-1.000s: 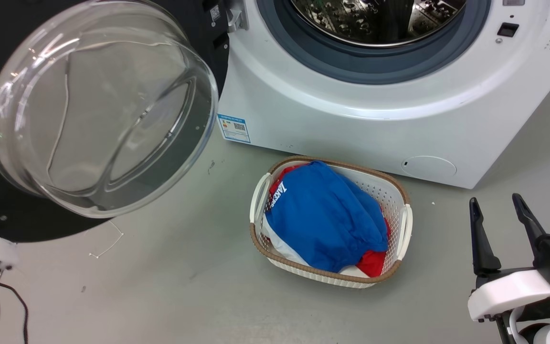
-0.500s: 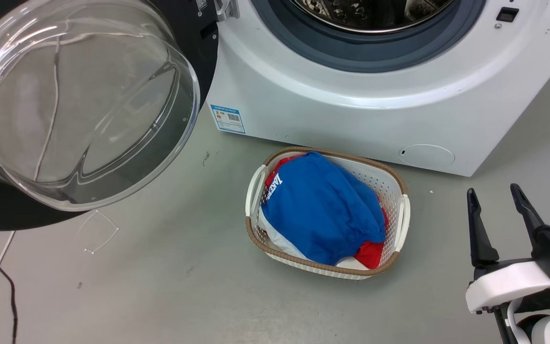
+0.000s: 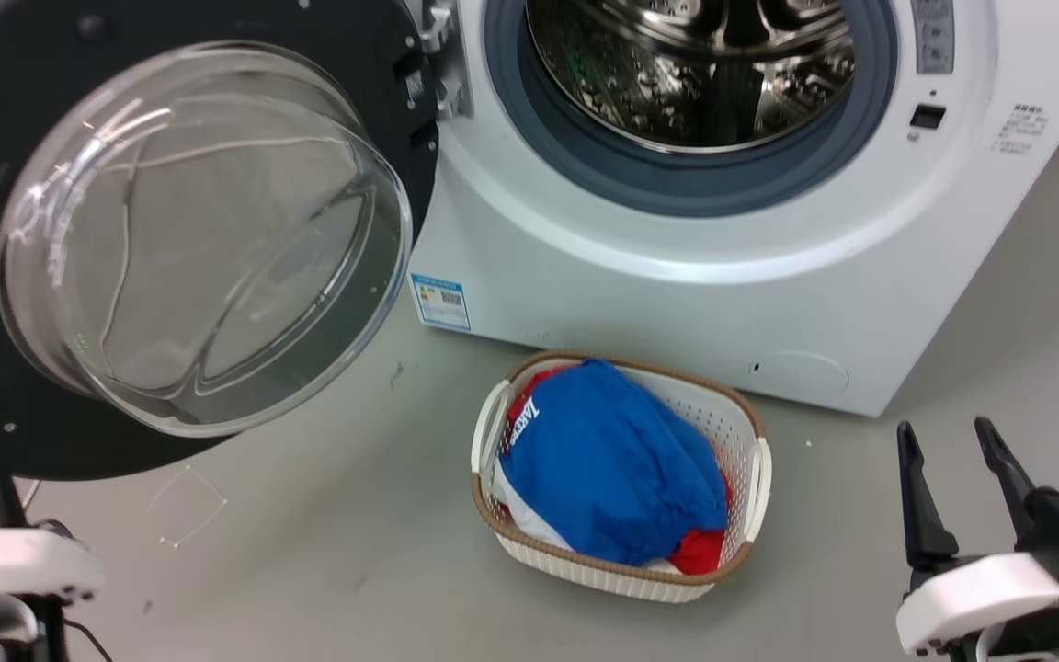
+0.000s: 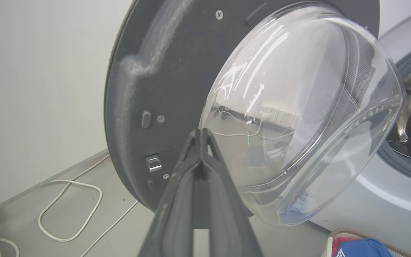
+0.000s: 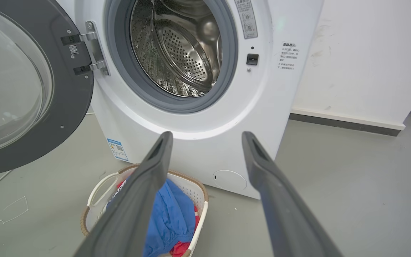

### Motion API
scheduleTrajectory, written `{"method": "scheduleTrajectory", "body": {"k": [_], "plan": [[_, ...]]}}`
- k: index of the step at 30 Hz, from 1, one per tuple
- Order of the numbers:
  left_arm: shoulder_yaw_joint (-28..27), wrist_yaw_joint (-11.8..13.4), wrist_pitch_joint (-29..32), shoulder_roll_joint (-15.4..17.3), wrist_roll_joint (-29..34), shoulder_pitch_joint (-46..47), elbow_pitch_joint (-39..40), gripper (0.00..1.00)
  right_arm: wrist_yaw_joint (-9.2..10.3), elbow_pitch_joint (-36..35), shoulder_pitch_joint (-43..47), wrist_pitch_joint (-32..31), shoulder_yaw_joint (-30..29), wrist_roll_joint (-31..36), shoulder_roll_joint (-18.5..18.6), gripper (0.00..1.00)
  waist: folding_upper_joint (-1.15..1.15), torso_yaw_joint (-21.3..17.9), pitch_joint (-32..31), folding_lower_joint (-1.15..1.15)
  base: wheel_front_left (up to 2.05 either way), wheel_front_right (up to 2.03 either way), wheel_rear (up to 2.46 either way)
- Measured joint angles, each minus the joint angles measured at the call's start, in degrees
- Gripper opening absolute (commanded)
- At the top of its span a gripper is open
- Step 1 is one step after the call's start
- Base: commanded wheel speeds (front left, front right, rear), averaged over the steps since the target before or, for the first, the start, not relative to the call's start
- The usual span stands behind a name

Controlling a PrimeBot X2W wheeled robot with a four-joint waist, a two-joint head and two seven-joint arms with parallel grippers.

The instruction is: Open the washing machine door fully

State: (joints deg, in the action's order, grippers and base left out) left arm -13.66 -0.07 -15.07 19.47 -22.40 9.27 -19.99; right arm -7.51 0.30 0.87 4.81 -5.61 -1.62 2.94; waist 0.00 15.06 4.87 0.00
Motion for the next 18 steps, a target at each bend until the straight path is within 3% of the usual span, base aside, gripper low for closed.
{"method": "scheduleTrajectory", "body": {"k": [10,11,12,18], "plan": [[4.16,0.08,0.0,-7.7,5.63,-10.89,11.38,0.01,0.0,1.26,2.68,0.71,0.69,-1.88,-0.01,1.0,0.0,-0.57,-4.16,-0.01,0.0,0.0,0.0],[5.08,-0.04,0.0,-8.55,5.7,-11.43,12.15,0.17,0.0,1.29,2.68,0.74,0.79,-1.88,-0.01,1.0,0.0,-0.98,-4.21,-0.01,0.0,0.0,0.0],[8.98,-1.62,0.64,-10.76,5.78,-12.33,13.82,1.0,0.0,1.31,2.6,0.82,1.13,-1.87,-0.01,1.0,0.0,-3.04,-4.3,-0.01,0.0,0.0,0.0],[14.02,-2.94,1.79,-11.81,7.4,-10.12,11.99,1.0,0.01,2.19,1.15,1.02,2.33,-1.35,0.0,1.0,0.0,-8.99,-4.41,0.0,0.0,0.0,0.0]]}}
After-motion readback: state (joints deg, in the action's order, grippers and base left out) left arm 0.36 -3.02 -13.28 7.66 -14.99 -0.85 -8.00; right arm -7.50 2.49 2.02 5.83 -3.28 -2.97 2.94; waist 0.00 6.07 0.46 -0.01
